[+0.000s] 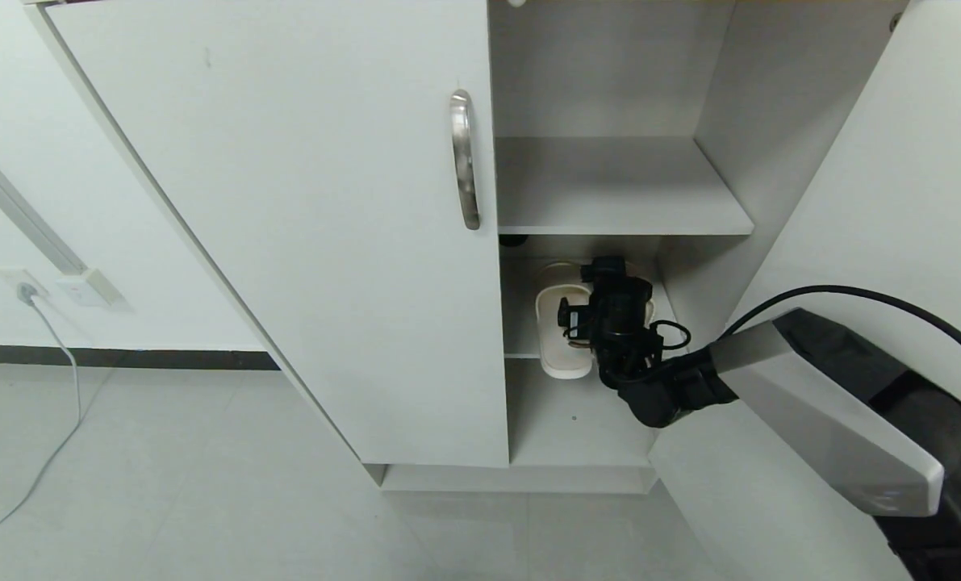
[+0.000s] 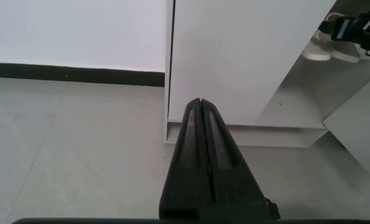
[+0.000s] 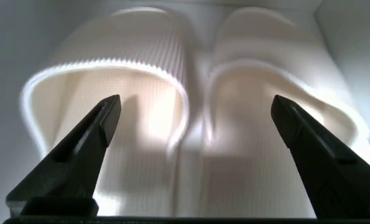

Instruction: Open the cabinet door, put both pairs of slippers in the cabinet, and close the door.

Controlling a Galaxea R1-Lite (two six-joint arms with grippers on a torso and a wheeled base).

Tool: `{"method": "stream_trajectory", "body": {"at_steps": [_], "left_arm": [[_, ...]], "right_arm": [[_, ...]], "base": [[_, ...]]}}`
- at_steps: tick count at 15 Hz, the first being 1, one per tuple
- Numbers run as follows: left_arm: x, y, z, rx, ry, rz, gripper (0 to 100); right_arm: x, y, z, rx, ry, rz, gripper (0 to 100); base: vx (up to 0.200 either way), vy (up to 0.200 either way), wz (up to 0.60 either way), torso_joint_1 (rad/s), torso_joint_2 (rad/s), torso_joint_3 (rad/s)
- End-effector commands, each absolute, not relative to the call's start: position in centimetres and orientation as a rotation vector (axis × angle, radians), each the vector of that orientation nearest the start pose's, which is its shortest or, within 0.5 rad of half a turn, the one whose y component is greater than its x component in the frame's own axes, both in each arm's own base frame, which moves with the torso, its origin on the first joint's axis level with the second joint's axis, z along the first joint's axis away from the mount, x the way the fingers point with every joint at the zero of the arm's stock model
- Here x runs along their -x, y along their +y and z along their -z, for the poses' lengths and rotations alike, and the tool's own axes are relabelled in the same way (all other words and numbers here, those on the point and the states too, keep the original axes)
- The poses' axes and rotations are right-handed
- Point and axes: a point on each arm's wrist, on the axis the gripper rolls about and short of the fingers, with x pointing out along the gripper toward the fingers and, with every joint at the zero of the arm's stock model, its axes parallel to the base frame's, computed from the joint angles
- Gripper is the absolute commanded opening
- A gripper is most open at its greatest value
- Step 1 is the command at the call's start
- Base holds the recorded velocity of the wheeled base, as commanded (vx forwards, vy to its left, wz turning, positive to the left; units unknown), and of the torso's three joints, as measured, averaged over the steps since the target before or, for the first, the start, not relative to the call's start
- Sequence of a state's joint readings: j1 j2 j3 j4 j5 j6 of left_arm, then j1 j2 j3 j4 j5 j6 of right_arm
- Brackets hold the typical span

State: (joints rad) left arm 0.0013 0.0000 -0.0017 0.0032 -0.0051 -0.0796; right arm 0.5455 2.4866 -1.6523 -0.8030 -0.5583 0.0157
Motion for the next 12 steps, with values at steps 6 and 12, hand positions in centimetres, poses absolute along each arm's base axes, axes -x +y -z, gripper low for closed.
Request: {"method": "stream_trajectory", "body": {"at_steps": [6,12], "left_arm": [[2.3,0.0,-7.6,0.08,0.002,0.005,0],[2.3,0.0,-7.6,0.081,0.002,0.005,0]], "right_arm": [[-33.3,24.8,-13.2,-0.018,-0.038,-0.103,100],[-22.7,24.0,-14.5,-0.015,-0.035,-0.325,100]], "base": [[0.0,0.0,0.0,0.0,0.0,0.0],[0.0,0.0,0.0,0.0,0.0,0.0]]}}
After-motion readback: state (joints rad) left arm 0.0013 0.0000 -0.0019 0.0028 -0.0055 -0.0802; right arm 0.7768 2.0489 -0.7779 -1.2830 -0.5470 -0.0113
